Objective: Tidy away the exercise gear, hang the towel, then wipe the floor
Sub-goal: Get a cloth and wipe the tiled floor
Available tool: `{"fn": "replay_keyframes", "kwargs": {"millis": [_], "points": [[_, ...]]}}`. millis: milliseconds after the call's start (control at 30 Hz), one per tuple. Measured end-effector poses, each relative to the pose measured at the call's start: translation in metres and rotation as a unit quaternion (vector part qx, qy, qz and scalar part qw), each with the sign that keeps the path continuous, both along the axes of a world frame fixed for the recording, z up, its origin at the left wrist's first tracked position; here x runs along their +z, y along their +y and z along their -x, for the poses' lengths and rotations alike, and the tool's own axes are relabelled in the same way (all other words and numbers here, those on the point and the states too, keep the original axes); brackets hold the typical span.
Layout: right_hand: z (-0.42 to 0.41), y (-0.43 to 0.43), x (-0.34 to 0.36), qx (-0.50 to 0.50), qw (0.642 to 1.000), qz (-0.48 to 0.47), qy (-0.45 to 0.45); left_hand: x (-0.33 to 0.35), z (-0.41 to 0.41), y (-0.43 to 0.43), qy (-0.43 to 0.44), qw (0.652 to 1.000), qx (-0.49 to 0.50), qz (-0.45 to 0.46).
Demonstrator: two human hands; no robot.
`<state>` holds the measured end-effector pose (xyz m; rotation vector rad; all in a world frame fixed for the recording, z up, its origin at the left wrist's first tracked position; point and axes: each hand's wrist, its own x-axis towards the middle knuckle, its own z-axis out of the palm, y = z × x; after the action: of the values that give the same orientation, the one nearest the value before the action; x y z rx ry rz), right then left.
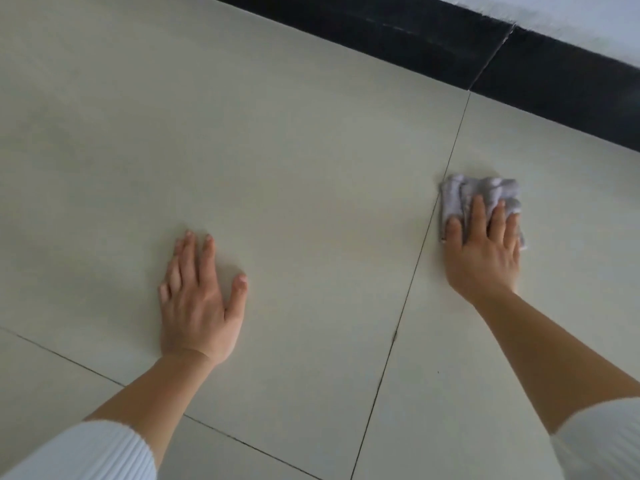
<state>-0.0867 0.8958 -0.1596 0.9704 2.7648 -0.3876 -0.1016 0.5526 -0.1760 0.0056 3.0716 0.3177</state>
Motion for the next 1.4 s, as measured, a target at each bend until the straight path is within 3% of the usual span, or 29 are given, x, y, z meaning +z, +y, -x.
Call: {"fn": "replay_keyframes", "kwargs": {"millis": [100,300,500,600,733,900,1133,1267,1333,1400], "points": [[-0.010,-0.009,-0.003,-0.067,0.998,0.011,0.017,-0.002,0.001,0.000,-0.002,1.000,-0.008,-0.004],[-0.088,-0.069,0.004,-0.001,1.000,0.001,0.018,-0.004,-0.001,-0.002,-0.003,0.999,-0.024,-0.023],[-0.158,-0.123,0.012,-0.016,0.999,0.009,-0.031,0.005,-0.001,-0.005,-0.041,0.997,-0.064,-0.033],[-0.177,-0.166,0.020,-0.031,0.998,0.023,-0.045,0.017,0.012,-0.022,-0.133,0.983,-0.120,-0.031],[-0.189,-0.236,0.031,-0.030,0.996,0.054,-0.071,0.039,0.032,-0.063,-0.209,0.933,-0.288,0.061],[-0.147,-0.288,0.036,-0.070,0.988,0.088,-0.110,0.037,0.022,-0.131,-0.154,0.910,-0.382,0.041],[-0.038,-0.412,0.030,0.120,0.981,0.076,-0.134,0.007,0.078,-0.262,-0.052,0.948,-0.314,0.011],[0.007,-0.449,0.028,0.206,0.969,0.046,-0.126,-0.002,0.093,-0.300,-0.038,0.941,-0.335,-0.009],[0.022,-0.440,0.026,0.214,0.970,0.045,-0.106,-0.003,0.094,-0.303,-0.021,0.939,-0.343,-0.032],[0.028,-0.417,0.024,0.157,0.983,0.037,-0.091,-0.002,0.096,-0.303,-0.021,0.939,-0.341,-0.049]]}}
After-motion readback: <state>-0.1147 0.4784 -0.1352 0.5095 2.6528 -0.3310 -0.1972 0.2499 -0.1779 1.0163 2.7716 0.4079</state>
